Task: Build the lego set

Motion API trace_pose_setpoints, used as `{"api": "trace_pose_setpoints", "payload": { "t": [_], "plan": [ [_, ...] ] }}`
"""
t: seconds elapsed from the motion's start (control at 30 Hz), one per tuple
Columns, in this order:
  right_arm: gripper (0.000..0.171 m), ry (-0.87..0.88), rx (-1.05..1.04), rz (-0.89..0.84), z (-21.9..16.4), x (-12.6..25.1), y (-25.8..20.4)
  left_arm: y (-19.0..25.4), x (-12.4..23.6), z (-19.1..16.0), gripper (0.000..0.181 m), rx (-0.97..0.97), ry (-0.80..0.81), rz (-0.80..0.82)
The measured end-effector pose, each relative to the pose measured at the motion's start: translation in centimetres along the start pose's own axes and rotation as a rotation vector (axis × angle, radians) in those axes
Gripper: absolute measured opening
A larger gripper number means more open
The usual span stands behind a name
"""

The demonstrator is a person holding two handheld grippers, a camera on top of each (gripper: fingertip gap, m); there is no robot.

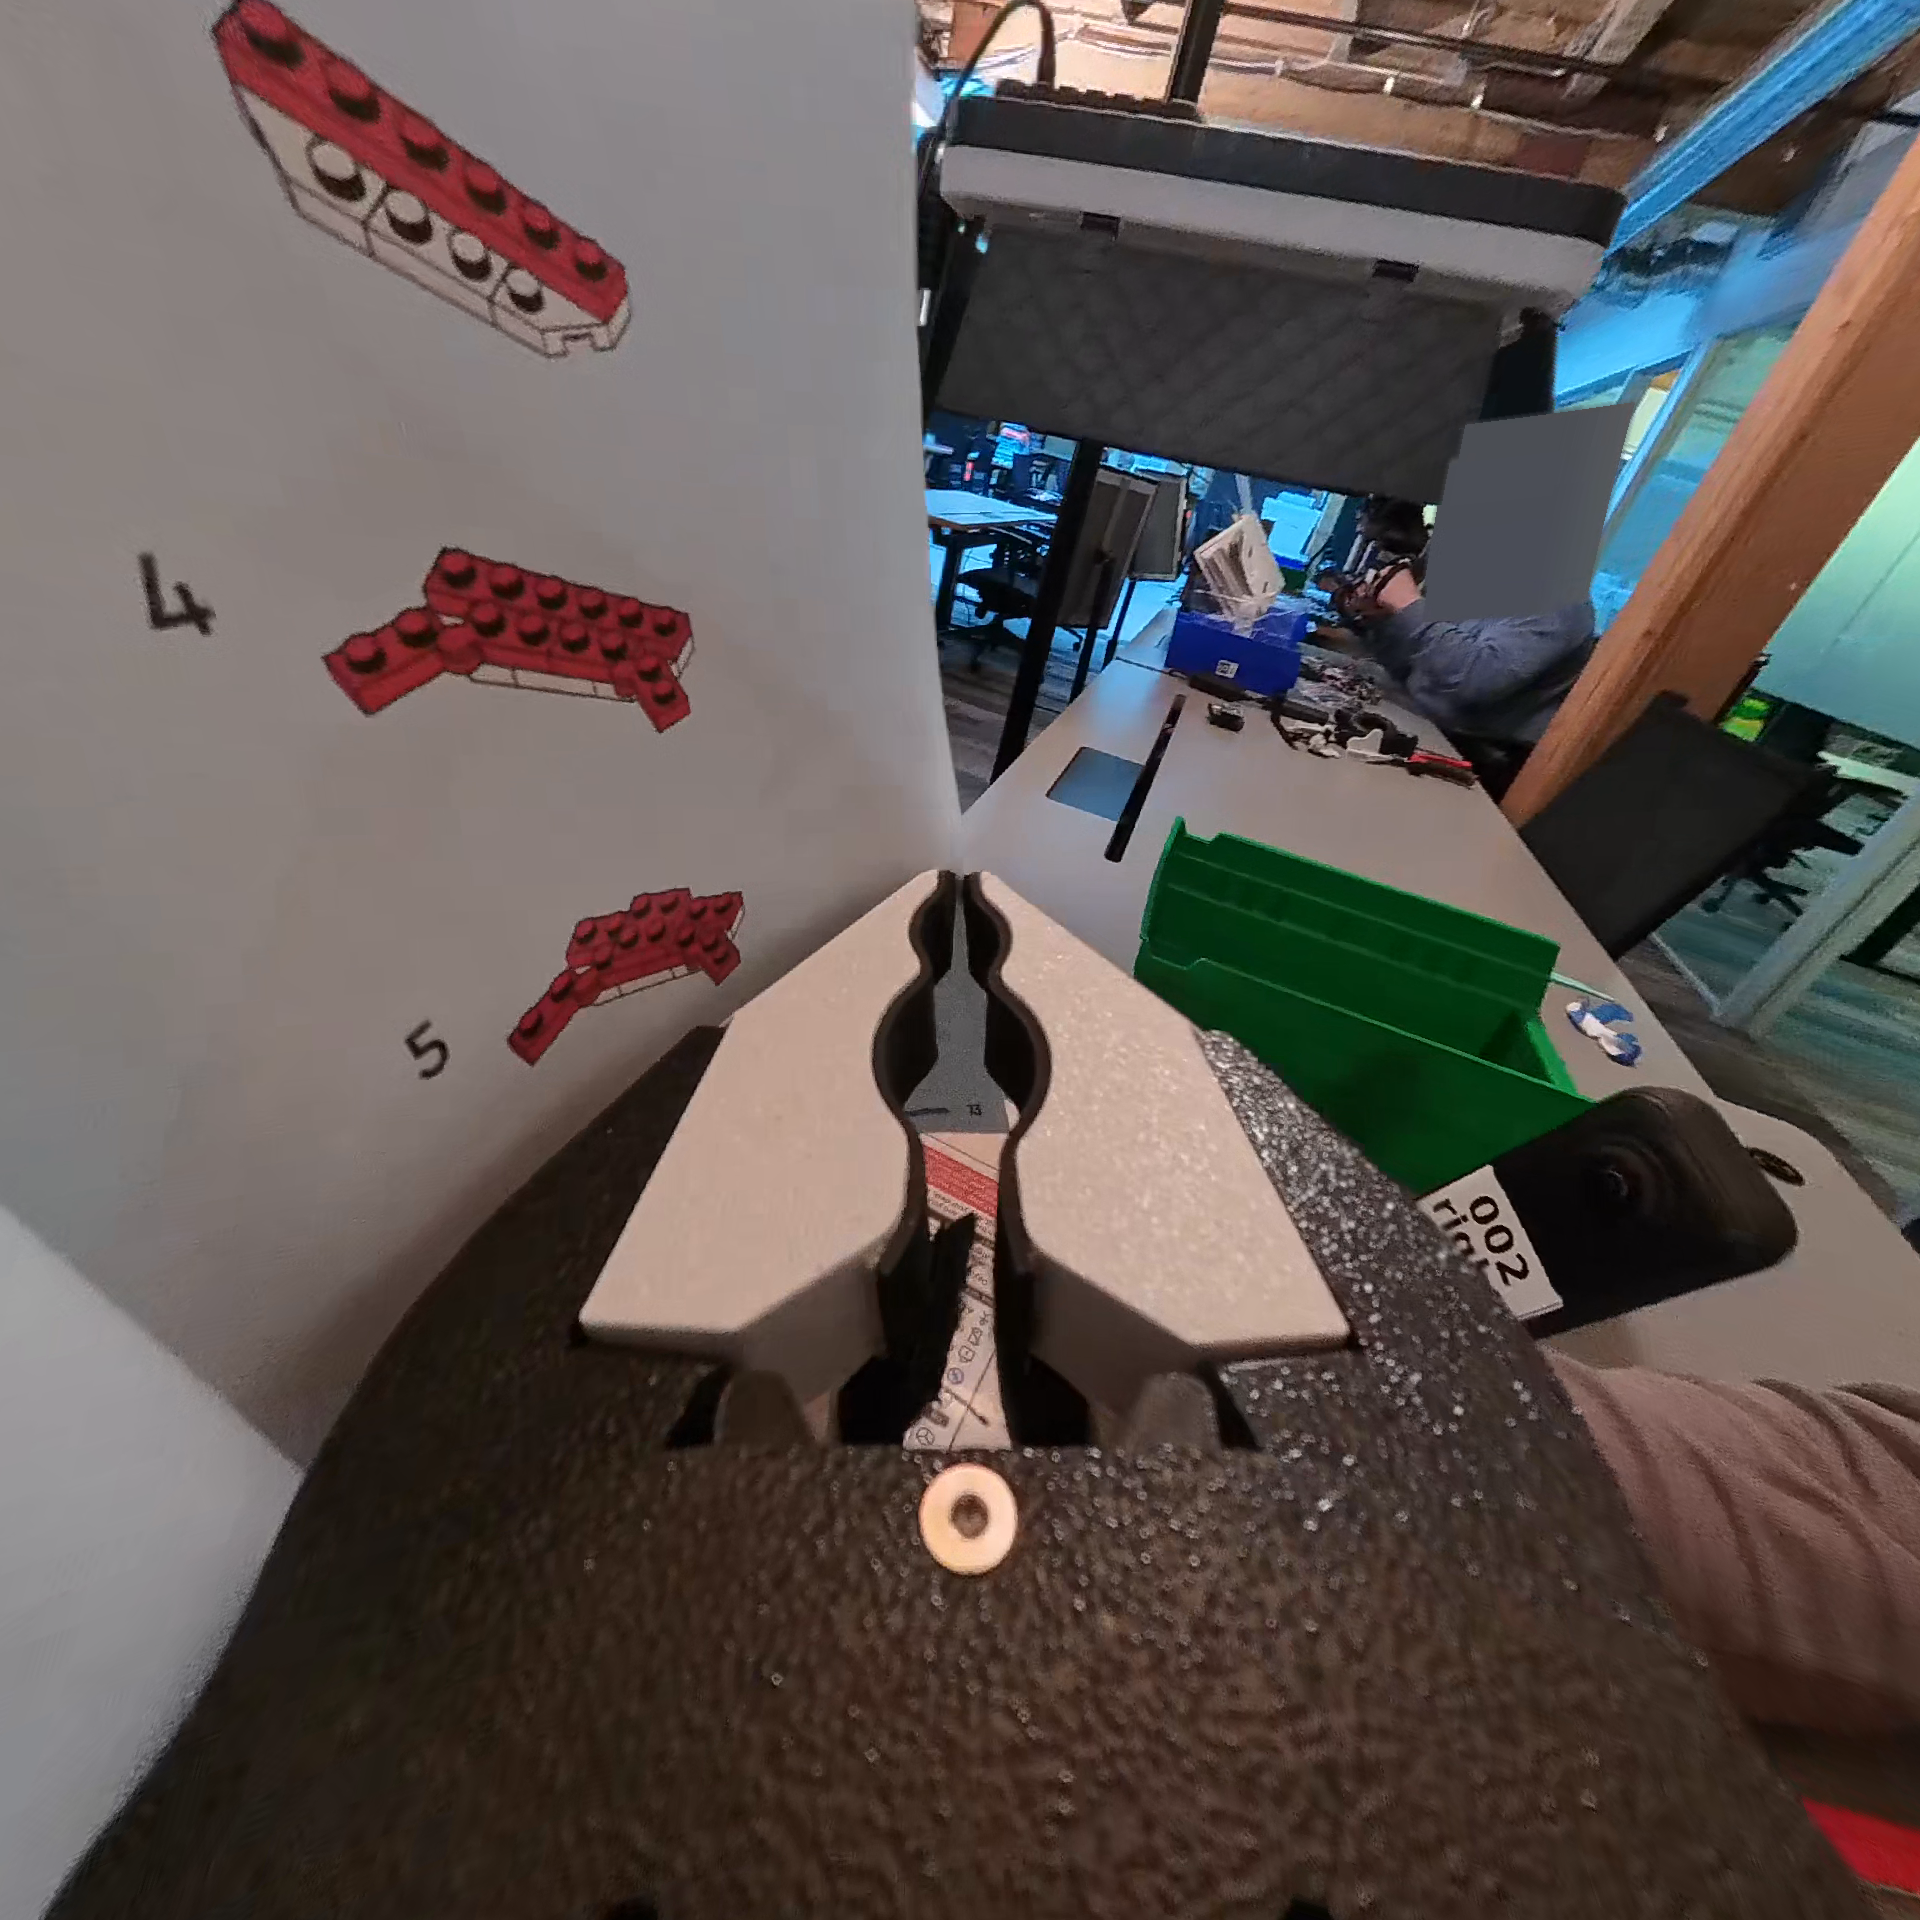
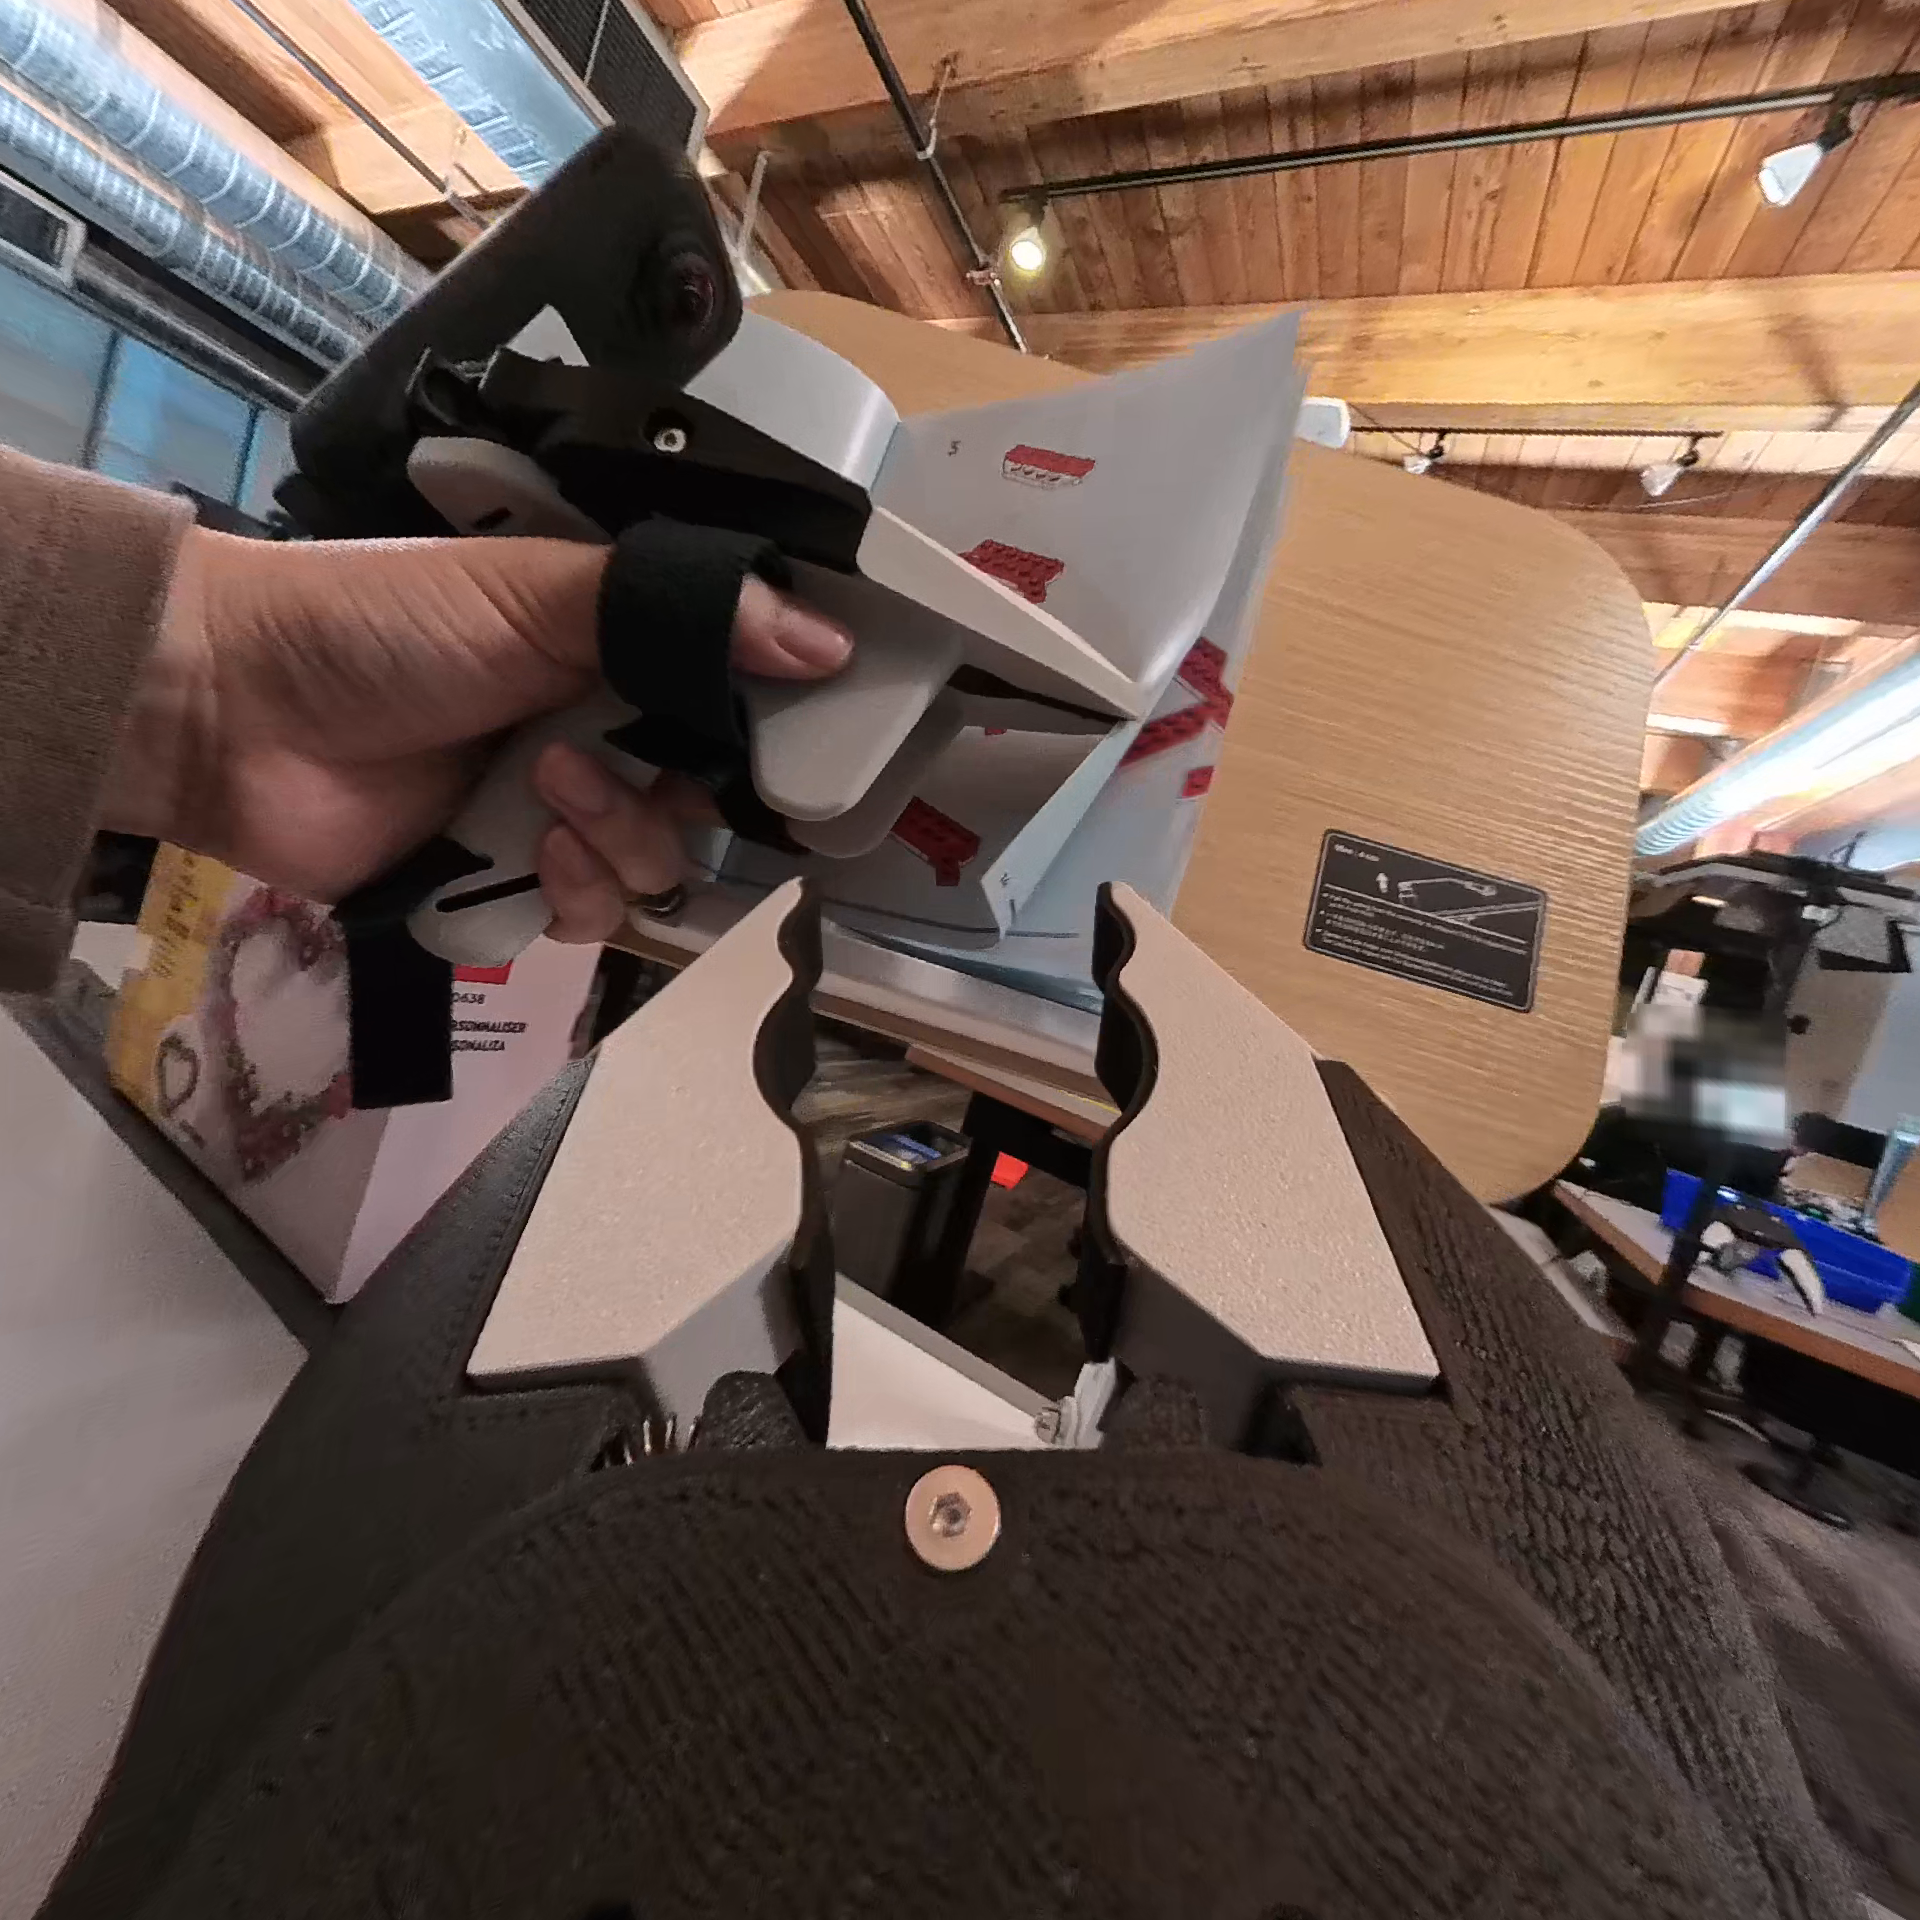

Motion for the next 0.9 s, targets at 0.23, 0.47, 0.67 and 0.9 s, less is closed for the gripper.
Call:
{"api": "trace_pose_setpoints", "payload": {
  "t": [0.23,0.47,0.67,0.9],
  "plan": [
    [0.056,0.010,-0.079,0.044,-0.1,-0.3,-0.1,0.1,0.0,0.2,0.000,-0.017,-0.023,-0.017],
    [0.054,0.017,-0.167,0.130,0.4,-0.9,-0.1,0.4,0.5,0.3,0.000,0.004,-0.025,-0.107],
    [0.030,0.234,-0.374,0.057,1.6,0.6,2.8,1.1,2.7,0.6,0.000,0.046,0.004,-0.282],
    [0.000,-0.141,-0.315,0.160,1.2,-4.5,1.6,2.4,5.9,0.1,0.000,0.038,0.049,-0.368]
  ]
}}
Point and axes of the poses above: each gripper's, where its closed fingertips meet, x back along the fingers, z out of its top, y = z × x across the jaws, the point moved 7 cm from there along x, back along the fingers, and after that the axes turned 10 degrees about x, right-handed, at the moved point
